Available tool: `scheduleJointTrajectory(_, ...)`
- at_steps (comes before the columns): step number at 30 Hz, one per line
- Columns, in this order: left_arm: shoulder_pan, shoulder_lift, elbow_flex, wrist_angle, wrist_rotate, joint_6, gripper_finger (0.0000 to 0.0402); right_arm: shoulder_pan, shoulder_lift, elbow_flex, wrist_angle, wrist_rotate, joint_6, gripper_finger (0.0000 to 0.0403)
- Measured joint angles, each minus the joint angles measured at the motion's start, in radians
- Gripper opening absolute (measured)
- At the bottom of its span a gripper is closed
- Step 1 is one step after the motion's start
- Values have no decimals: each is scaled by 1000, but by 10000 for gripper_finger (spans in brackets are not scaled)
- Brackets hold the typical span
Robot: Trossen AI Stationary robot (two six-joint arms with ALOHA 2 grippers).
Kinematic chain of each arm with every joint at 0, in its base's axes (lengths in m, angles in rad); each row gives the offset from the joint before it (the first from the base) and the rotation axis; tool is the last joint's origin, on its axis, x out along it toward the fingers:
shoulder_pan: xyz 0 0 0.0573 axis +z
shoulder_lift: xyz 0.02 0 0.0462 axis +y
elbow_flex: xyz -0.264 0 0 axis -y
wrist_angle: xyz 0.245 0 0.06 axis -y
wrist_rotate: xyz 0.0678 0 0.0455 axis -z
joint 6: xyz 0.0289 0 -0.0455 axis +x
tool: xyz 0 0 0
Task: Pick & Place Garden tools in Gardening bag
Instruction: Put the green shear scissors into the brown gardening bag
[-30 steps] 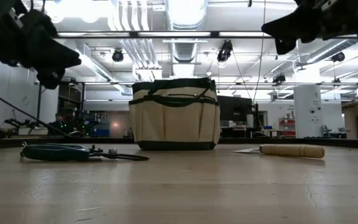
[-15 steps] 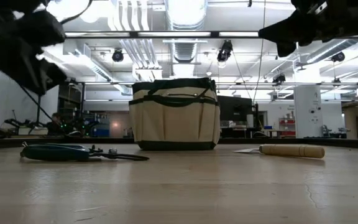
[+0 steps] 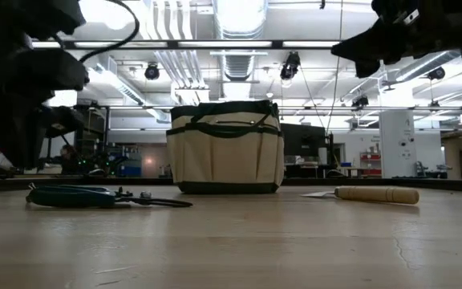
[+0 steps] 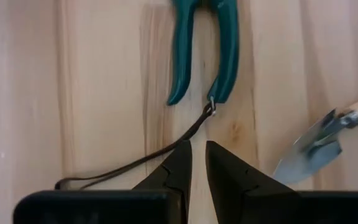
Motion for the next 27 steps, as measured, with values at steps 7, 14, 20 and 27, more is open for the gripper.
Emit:
scheduleJointTrajectory(7, -4, 96, 0, 24, -7, 23, 43, 0, 54, 0, 21, 23, 2, 9)
scheduleJointTrajectory(14, -5, 160, -1, 96, -9, 5, 45, 0, 97, 0, 53, 26, 2, 9)
scheduleJointTrajectory(20, -5, 203, -1, 184, -11, -111, 44, 0, 113, 0, 67, 26, 2, 8)
scheduleJointTrajectory(27, -10, 233, -1, 144, -20, -60, 63, 0, 113, 0, 70, 26, 1, 9)
